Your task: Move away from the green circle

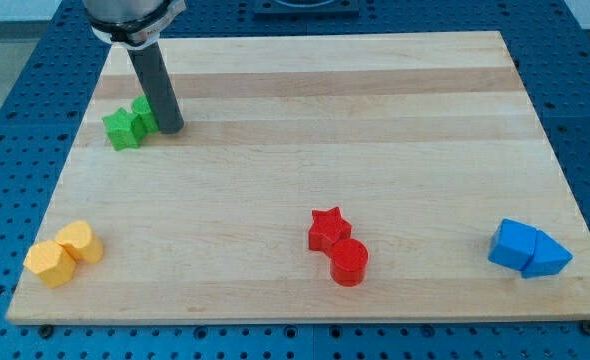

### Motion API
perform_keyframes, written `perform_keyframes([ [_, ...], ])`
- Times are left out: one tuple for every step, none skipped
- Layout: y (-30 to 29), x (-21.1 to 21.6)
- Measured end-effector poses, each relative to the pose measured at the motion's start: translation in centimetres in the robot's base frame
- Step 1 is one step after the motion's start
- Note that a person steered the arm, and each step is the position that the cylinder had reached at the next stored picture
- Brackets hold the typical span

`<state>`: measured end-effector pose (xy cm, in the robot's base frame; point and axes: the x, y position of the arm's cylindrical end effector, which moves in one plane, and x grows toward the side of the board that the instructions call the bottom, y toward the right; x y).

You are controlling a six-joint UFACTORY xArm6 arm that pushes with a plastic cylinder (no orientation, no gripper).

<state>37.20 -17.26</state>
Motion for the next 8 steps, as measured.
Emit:
perform_keyframes([
  [1.8, -4.0],
  [-0.5, -5.2],
  [-2.8, -4.8],
  [-2.9, -4.0],
  [-2.9, -2.8],
  [-3.3, -2.1],
  [-2.9, -2.1],
  [4.8, -3.2],
])
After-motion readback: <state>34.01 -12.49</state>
